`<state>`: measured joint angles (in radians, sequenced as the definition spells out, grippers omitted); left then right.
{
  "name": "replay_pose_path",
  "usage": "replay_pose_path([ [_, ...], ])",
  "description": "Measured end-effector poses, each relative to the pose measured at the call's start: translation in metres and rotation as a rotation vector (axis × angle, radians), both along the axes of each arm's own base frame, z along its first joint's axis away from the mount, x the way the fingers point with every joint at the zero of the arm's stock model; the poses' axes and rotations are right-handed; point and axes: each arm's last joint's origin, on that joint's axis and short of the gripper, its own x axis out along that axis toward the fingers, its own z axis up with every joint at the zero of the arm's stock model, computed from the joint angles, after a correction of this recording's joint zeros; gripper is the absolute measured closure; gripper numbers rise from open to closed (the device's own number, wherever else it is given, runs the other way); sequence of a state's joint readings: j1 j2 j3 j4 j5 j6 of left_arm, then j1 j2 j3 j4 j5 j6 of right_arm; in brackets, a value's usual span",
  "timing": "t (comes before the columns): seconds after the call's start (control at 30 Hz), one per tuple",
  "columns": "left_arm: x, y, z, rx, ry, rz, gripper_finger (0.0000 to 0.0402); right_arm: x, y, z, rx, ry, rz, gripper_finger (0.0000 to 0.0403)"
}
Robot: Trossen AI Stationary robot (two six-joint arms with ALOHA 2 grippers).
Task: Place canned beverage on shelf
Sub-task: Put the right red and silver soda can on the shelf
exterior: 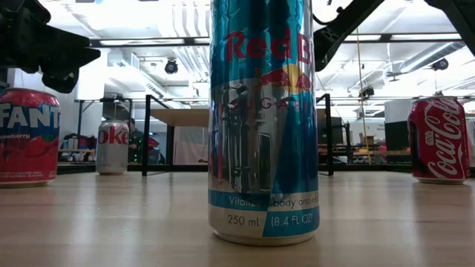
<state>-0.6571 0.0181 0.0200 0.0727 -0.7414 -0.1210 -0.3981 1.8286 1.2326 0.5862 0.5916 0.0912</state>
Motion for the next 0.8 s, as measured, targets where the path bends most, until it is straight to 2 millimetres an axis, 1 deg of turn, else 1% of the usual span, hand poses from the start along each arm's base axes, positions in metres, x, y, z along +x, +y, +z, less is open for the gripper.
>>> replay_pose_path([
  [0.1, 0.0, 0.0, 0.0, 0.0, 0.0, 0.0, 0.0283, 0.0, 0.0, 0.0, 0.004, -0.001, -0.001, 0.0045],
  [0.27, 0.0, 0.0, 0.0, 0.0, 0.0, 0.0, 0.0283, 0.0, 0.001, 0.0, 0.018, -0.017, 0.023, 0.0115],
  [0.3, 0.0, 0.0, 0.0, 0.0, 0.0, -0.001, 0.0283, 0.0, 0.001, 0.0, 0.019, -0.018, 0.022, 0.0121],
  [0.57, 0.0, 0.0, 0.0, 0.0, 0.0, -0.001, 0.0283, -0.004, 0.004, 0.003, 0.033, 0.013, -0.005, 0.0121],
  [0.67, 0.0, 0.0, 0.0, 0.0, 0.0, 0.0, 0.0283, -0.01, 0.006, 0.01, 0.051, 0.056, -0.012, 0.0121],
  [0.8, 0.0, 0.0, 0.0, 0.0, 0.0, -0.001, 0.0283, -0.025, 0.011, 0.024, 0.078, 0.115, -0.066, 0.0121],
])
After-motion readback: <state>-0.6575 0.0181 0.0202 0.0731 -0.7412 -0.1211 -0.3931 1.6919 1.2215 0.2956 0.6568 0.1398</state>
